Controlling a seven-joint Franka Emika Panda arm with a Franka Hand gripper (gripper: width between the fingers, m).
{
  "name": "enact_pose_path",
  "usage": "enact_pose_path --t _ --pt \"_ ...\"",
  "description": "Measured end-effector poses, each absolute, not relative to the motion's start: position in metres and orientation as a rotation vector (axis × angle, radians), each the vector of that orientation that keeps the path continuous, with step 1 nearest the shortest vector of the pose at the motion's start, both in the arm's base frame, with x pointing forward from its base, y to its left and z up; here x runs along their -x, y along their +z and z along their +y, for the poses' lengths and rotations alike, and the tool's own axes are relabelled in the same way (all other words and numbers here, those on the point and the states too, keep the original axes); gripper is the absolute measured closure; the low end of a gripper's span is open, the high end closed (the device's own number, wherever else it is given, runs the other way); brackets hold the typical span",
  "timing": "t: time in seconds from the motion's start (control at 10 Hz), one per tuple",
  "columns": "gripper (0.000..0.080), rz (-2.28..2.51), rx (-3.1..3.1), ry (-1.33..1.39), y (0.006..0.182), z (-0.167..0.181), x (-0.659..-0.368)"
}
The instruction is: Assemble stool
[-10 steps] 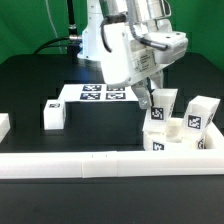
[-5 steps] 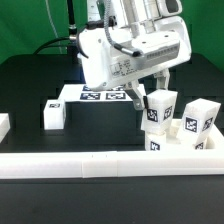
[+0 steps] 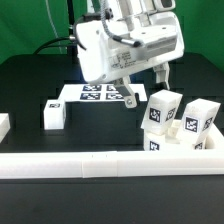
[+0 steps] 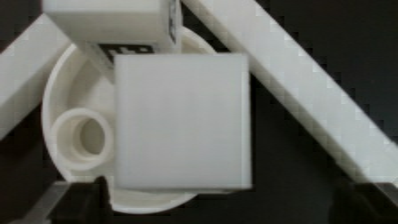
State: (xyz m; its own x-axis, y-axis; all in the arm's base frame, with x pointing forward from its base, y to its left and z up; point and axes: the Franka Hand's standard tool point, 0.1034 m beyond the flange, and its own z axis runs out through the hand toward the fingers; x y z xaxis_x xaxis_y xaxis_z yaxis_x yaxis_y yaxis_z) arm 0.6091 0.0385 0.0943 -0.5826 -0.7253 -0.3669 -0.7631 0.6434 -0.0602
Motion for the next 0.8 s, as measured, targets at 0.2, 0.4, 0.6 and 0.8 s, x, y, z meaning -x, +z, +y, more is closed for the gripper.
enact_pose_path --t 0.2,0.4,0.6,0.8 --pt "0.0157 2.400 1.355 0.113 0.102 0.037 -0.611" --pt "0.0150 2.334 1.470 0.088 0.099 0.037 -0.610" --pt "0.0150 2.231 1.625 0.052 0.099 0.037 -0.610" --pt "0.0150 1.958 2.036 -0.021 0.103 0.048 -0.613"
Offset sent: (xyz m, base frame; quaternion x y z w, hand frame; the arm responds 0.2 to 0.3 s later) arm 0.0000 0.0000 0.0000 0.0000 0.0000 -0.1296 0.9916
